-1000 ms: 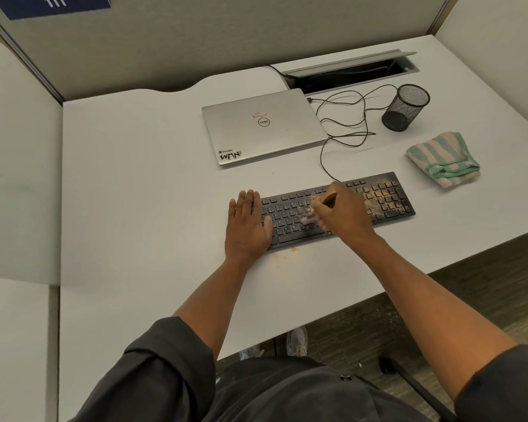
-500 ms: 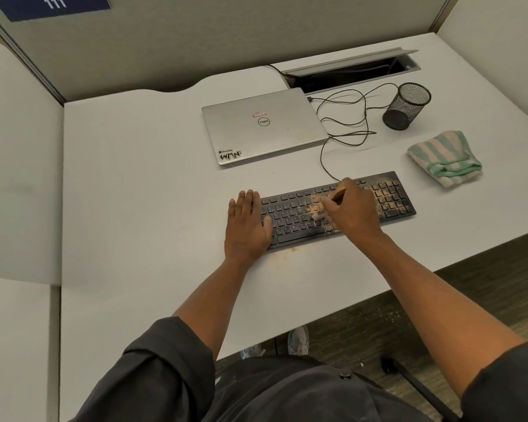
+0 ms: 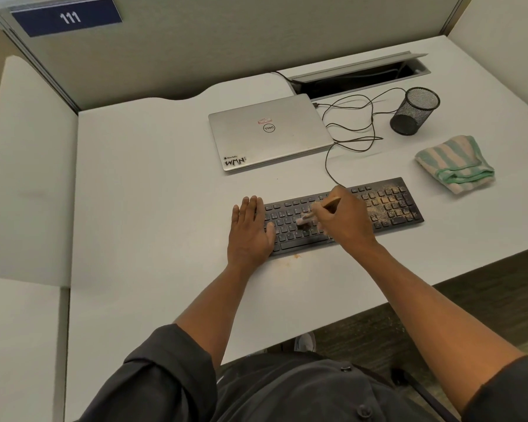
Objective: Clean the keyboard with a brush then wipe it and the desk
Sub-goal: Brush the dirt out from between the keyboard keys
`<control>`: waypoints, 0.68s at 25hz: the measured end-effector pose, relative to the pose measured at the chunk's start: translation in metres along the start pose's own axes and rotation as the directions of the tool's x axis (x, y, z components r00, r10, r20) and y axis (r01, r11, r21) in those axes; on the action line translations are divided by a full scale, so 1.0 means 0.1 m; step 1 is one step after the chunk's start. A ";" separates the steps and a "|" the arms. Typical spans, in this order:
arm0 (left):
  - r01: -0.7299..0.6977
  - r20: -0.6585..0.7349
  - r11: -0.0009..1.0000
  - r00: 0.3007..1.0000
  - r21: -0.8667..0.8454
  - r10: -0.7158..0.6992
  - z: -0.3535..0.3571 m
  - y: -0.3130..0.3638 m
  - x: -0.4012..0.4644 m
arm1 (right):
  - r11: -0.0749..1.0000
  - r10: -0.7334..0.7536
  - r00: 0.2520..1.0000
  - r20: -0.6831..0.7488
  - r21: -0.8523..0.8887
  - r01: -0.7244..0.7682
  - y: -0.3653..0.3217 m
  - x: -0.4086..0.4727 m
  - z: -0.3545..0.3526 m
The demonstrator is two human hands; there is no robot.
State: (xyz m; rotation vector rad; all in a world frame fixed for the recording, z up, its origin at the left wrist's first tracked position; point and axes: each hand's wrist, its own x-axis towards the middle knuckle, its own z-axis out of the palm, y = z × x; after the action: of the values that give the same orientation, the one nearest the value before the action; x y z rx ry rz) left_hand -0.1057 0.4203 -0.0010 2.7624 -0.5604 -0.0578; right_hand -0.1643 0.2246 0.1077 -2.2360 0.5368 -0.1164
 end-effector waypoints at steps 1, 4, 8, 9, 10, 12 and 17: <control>0.004 0.004 1.000 1.000 0.004 -0.004 0.00 0.00 0.00 | 0.993 0.024 0.998 0.060 0.117 -0.031 0.00 -0.03 0.03; 0.023 0.005 1.000 1.000 0.001 -0.023 0.01 0.03 0.01 | 0.981 0.063 0.994 0.088 0.178 -0.078 0.09 -0.03 0.06; 0.085 0.008 0.996 0.996 -0.010 -0.085 0.00 0.14 0.03 | 0.999 -0.029 0.997 -0.071 -0.024 0.027 0.19 0.01 -0.03; 0.093 0.015 0.996 0.996 -0.009 -0.093 0.01 0.16 0.04 | 0.999 -0.031 0.998 -0.056 0.009 0.031 0.19 0.01 -0.03; 0.094 0.023 0.996 0.995 -0.008 -0.094 0.01 0.17 0.04 | 0.998 -0.031 0.999 -0.027 0.050 0.033 0.18 0.00 -0.02; 0.087 0.030 0.996 0.996 -0.002 -0.087 0.02 0.18 0.05 | 0.995 -0.072 0.997 0.037 0.072 0.069 0.19 -0.02 0.00; 0.042 0.032 0.999 0.999 -0.023 -0.042 0.05 0.26 0.07 | 0.997 -0.076 0.976 0.203 0.041 0.069 0.17 0.03 -0.16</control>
State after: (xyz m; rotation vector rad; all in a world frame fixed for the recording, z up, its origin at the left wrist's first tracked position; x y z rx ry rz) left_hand -0.1099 0.3934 0.0032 2.7547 -0.5064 -0.1176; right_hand -0.1710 0.2026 0.1052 -2.2032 0.3390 0.0657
